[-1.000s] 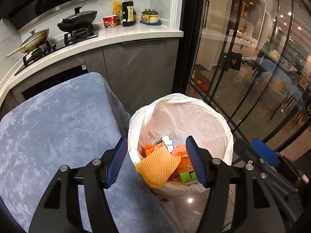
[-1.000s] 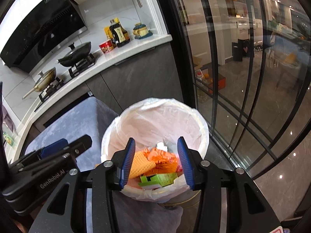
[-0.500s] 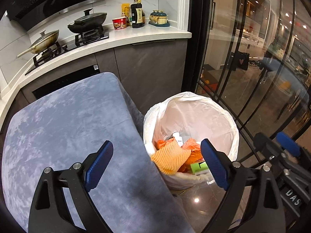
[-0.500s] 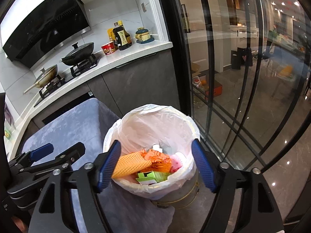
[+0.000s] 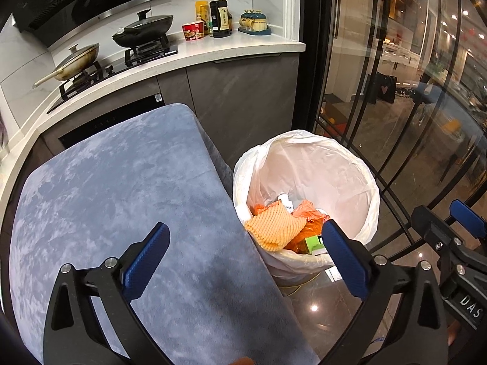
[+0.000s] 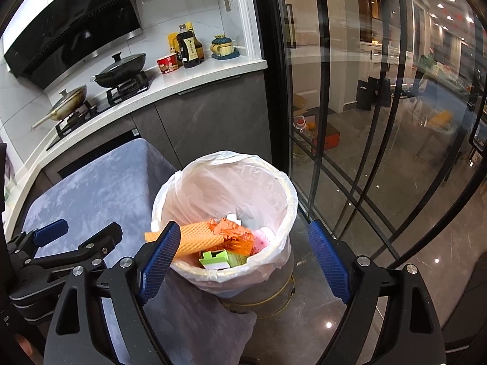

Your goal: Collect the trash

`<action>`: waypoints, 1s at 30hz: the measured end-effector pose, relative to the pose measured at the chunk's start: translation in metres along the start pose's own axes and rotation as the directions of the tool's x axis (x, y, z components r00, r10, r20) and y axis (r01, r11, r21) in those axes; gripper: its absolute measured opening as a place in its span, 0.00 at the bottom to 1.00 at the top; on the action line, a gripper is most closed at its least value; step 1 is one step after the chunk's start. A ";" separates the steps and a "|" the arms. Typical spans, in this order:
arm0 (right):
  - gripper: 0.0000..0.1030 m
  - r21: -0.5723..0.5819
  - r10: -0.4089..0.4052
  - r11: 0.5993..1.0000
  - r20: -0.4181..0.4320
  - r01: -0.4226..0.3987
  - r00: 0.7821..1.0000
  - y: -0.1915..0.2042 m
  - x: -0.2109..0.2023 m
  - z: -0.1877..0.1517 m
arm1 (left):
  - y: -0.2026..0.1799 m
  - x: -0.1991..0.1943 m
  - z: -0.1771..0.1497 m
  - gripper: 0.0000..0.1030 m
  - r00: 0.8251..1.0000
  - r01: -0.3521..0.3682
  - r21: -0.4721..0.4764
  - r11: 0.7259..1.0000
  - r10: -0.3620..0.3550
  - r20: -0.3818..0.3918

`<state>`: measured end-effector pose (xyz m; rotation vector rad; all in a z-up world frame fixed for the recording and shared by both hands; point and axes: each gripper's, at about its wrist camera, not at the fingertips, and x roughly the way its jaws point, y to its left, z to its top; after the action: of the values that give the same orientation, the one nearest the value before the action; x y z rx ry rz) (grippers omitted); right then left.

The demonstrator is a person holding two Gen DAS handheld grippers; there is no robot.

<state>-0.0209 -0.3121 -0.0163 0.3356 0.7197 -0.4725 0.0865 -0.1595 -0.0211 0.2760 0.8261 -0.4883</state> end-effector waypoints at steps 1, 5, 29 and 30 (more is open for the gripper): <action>0.80 -0.003 -0.001 1.000 -0.002 0.001 1.000 0.000 -0.001 0.000 | -0.001 -0.001 -0.001 0.93 1.000 -0.002 0.002 1.000 0.002 -0.001; 0.80 -0.017 -0.005 1.000 -0.008 0.005 1.000 0.001 -0.003 -0.002 | -0.002 -0.004 -0.004 0.93 1.000 -0.005 -0.002 1.000 0.005 -0.006; 0.80 -0.056 -0.003 0.998 -0.032 0.001 0.999 0.007 -0.006 -0.010 | 0.000 -0.011 -0.017 0.93 0.999 -0.036 -0.021 0.999 0.035 -0.039; 0.80 -0.058 -0.003 0.998 -0.032 0.001 0.999 0.007 -0.007 -0.010 | 0.001 -0.011 -0.017 0.93 0.999 -0.032 -0.026 0.999 0.030 -0.043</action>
<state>-0.0272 -0.2995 -0.0180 0.2891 0.7629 -0.4479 0.0699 -0.1484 -0.0239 0.2752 0.8677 -0.4434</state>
